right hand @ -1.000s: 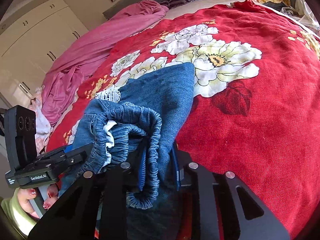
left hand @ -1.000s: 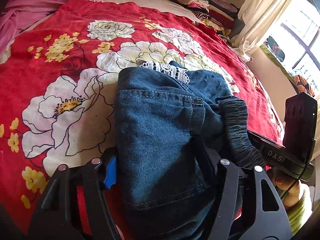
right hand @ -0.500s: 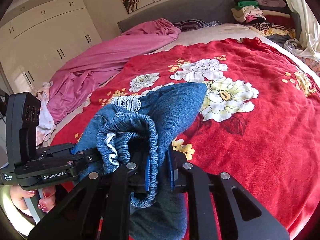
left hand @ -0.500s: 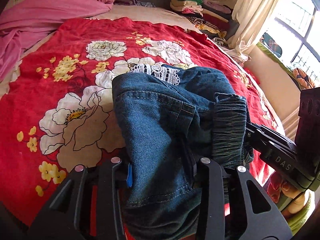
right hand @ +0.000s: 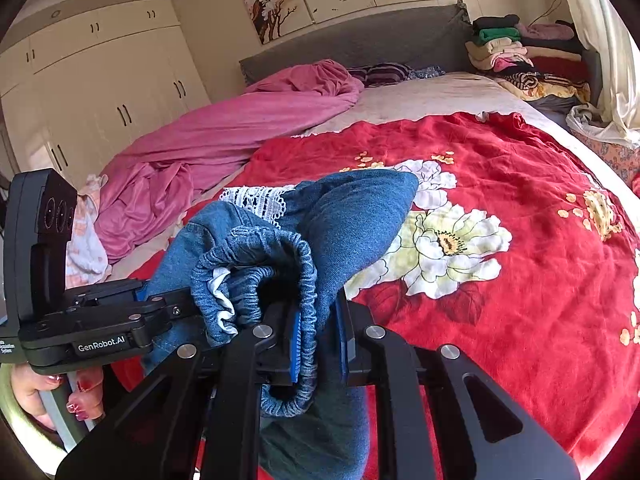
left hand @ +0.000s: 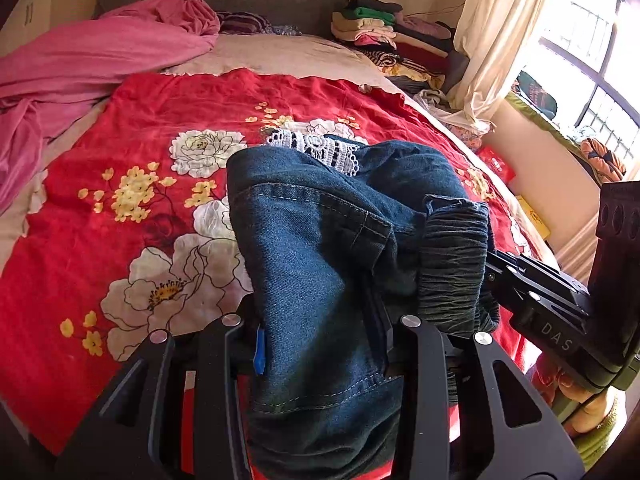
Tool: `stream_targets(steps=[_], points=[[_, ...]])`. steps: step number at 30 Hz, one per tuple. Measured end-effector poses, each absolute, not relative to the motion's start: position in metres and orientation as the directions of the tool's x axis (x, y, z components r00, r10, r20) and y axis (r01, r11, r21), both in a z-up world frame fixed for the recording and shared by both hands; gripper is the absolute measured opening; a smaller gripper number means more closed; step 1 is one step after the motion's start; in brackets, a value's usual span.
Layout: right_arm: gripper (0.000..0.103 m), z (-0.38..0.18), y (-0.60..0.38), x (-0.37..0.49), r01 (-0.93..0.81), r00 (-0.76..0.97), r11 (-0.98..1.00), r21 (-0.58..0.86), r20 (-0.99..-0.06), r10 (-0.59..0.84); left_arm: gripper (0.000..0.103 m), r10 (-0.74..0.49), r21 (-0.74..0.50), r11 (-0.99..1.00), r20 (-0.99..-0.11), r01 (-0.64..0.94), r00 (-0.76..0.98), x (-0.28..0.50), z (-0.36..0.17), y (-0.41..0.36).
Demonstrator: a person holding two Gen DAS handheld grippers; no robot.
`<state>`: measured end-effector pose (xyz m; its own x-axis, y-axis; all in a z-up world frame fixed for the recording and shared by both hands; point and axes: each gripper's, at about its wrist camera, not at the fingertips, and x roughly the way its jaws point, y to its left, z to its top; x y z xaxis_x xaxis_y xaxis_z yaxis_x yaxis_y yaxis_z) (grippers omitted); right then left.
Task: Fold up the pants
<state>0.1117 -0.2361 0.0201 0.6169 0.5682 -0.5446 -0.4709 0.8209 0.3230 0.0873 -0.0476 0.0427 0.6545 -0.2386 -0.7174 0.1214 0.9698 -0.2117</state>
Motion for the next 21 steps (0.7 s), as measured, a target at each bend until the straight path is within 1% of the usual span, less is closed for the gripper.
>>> stream_targets(steps=[9, 21], points=[[0.012, 0.028, -0.236, 0.145, -0.457, 0.636, 0.840, 0.294, -0.552, 0.539, 0.029, -0.238, -0.200, 0.970, -0.710, 0.135, 0.663, 0.123, 0.051, -0.051], [0.012, 0.023, -0.228, 0.197, -0.441, 0.640, 0.856, 0.270, -0.573, 0.511, 0.029, -0.224, -0.192, 0.974, -0.717, 0.122, 0.660, 0.171, 0.046, -0.050]])
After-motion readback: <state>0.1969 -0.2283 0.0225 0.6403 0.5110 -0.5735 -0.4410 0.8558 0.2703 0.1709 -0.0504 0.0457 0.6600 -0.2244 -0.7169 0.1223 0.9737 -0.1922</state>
